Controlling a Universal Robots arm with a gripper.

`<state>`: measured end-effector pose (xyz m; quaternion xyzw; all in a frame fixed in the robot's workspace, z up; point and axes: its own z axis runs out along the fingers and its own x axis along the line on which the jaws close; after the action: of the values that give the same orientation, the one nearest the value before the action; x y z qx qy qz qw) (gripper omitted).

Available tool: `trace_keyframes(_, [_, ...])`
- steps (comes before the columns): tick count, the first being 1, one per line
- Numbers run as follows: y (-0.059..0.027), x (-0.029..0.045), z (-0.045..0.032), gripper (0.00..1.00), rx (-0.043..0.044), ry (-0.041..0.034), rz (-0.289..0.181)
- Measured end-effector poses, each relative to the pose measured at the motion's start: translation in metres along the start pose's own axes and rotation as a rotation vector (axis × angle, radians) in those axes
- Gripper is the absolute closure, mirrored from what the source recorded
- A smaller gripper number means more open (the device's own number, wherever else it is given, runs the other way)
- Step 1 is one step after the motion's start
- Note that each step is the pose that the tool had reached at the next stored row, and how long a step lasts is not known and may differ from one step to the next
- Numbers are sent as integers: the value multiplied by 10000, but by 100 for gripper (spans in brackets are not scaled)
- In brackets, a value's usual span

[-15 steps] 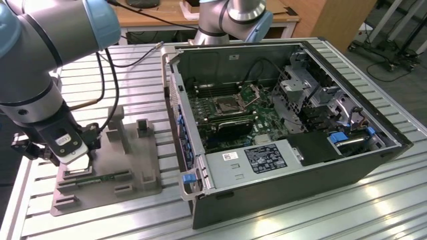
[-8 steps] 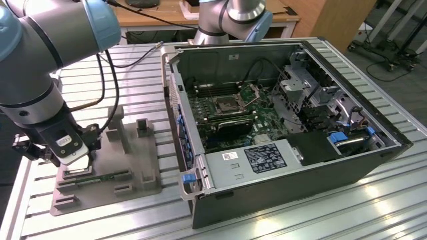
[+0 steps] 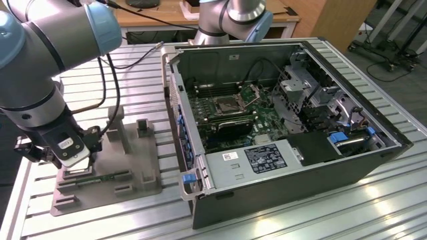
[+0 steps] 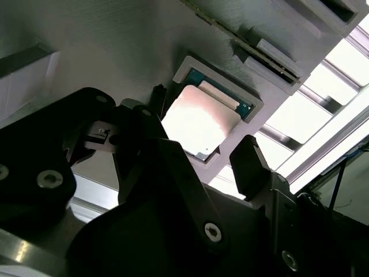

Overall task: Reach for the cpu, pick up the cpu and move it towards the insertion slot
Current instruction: 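Pick up the cpu and move it towards the insertion slot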

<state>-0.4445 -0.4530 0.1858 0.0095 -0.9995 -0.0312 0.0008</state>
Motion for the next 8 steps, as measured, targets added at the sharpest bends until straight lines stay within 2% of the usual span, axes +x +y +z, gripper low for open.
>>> trace_keyframes(8, [-4,0,65,28,0,0,3])
